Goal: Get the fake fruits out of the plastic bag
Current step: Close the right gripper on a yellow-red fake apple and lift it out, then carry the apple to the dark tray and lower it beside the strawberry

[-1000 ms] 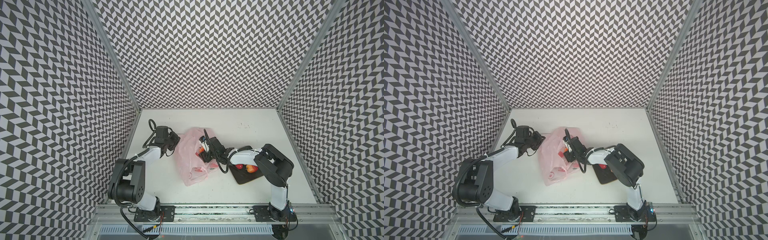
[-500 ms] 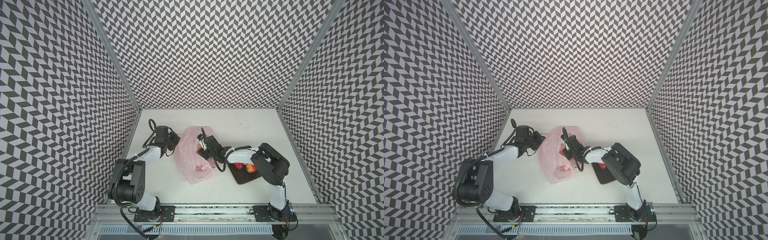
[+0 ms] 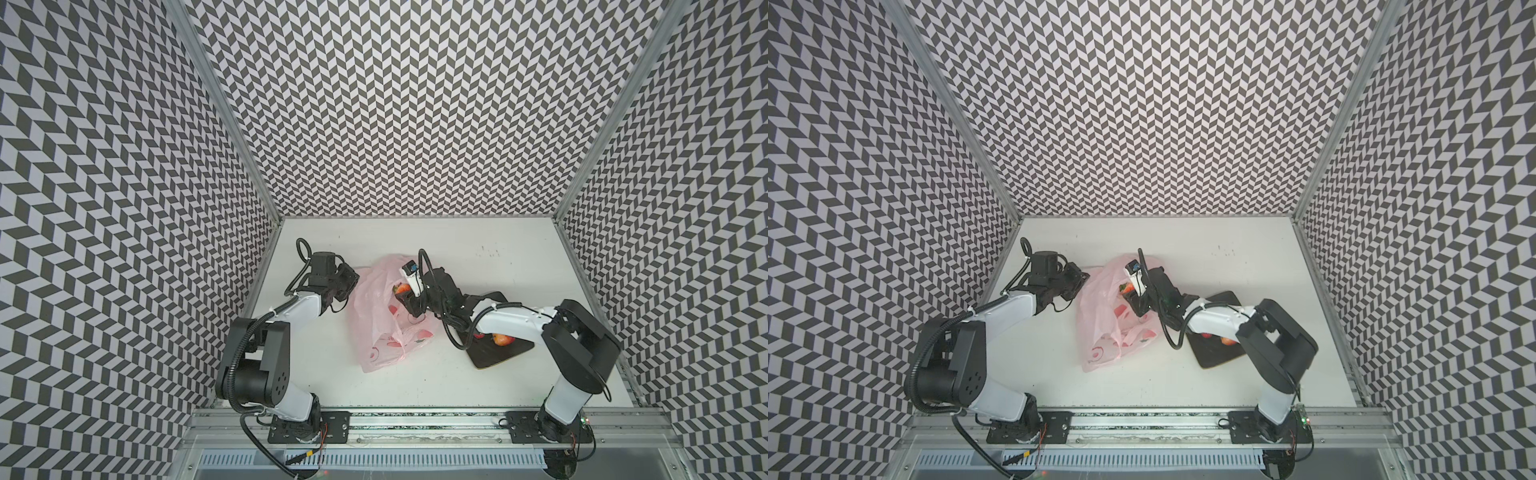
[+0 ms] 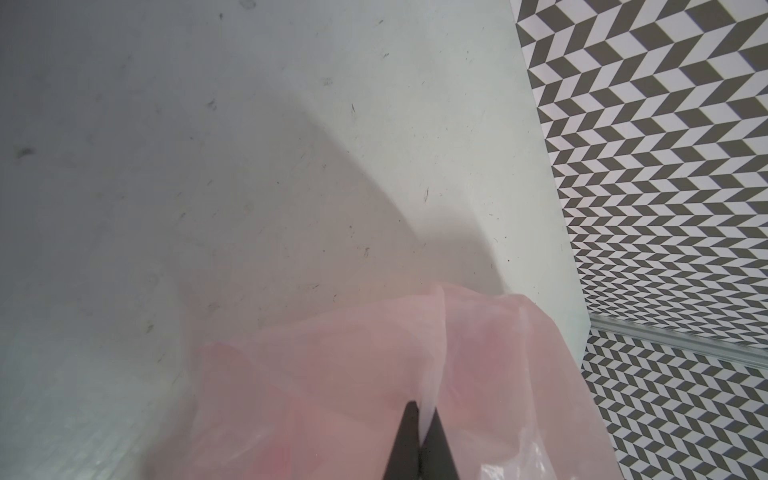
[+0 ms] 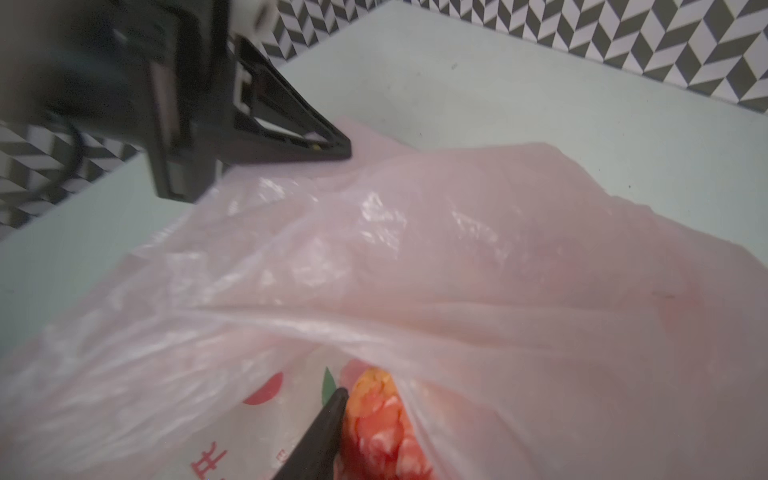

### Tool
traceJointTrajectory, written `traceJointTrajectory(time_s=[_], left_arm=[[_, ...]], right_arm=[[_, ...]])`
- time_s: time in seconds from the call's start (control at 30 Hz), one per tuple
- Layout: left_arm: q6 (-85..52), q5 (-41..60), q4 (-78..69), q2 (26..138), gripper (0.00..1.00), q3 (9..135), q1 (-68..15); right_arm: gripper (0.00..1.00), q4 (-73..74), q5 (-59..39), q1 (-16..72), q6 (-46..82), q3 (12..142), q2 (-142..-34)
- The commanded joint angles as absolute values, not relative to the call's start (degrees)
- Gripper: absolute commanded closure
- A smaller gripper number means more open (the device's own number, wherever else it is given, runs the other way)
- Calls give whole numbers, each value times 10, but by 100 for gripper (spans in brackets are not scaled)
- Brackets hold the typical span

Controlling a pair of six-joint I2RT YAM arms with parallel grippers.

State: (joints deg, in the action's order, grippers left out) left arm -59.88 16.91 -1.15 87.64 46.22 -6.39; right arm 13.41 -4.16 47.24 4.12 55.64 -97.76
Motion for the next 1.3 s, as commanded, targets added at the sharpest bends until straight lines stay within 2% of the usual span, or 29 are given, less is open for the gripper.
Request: traceJointTrajectory(time_s=[0.0,0.37,0.53,0.7,0.9,1.1,1.27], left_arm=[[-599,151,0,855,100,471,-53],[-605,149,2,844,100,459,-31],[-608,147,3,840,100,458,-16],[-610,143,5,832,100,455,0],[-617,134,4,822,100,448,13],[-621,123,3,808,100,442,29],[-624,116,6,795,100,441,39]], right_arm=[[61,197,-125,475,85,530,-943],[61,234,-246,473,130,454,-865],[60,166,-246,469,113,439,-798],[59,43,-151,462,100,422,-716],[60,-83,-65,451,105,418,-674],[60,-149,-39,448,144,412,-650],[58,-186,39,446,180,400,-621]])
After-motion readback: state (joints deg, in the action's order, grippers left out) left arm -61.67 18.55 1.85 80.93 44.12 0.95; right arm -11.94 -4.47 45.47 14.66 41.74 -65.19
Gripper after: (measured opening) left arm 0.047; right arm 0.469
